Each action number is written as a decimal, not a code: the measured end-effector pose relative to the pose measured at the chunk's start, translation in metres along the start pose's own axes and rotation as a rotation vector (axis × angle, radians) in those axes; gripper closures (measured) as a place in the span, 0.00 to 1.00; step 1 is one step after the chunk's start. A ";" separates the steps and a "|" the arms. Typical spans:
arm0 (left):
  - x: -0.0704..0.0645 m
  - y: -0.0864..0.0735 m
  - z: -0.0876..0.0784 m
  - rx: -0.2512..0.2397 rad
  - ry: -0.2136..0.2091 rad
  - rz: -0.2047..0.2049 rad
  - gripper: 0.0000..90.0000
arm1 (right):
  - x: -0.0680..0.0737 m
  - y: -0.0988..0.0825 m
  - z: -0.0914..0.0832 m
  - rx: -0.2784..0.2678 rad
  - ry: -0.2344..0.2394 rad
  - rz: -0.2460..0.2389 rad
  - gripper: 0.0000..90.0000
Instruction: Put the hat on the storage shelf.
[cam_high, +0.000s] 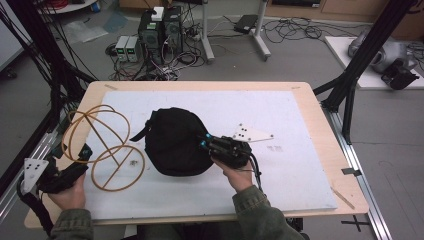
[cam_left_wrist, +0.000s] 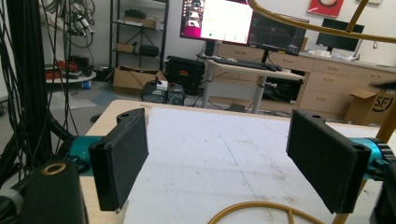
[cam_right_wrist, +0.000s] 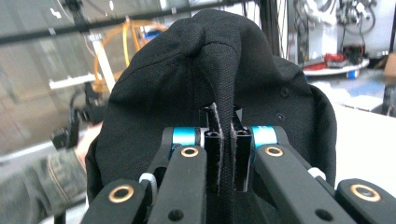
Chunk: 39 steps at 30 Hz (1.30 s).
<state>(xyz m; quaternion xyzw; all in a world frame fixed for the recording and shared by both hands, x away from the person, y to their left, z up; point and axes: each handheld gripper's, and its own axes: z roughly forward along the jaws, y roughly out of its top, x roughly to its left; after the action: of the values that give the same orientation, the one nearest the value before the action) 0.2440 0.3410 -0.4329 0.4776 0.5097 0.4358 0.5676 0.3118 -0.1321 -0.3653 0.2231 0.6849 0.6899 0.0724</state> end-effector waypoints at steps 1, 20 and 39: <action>0.000 0.000 0.000 -0.001 0.000 0.000 0.23 | 0.000 0.003 -0.002 -0.016 0.006 0.006 0.98; -0.006 -0.002 0.003 0.005 -0.021 0.009 0.23 | 0.003 0.050 0.019 -0.150 0.054 -0.016 0.98; -0.006 -0.002 0.003 0.005 -0.025 0.008 0.23 | 0.024 0.090 0.108 -0.141 0.193 0.017 0.98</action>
<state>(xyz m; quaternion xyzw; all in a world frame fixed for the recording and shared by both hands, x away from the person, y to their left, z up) 0.2463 0.3346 -0.4335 0.4863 0.5018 0.4309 0.5710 0.3532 -0.0282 -0.2763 0.1560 0.6366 0.7551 0.0157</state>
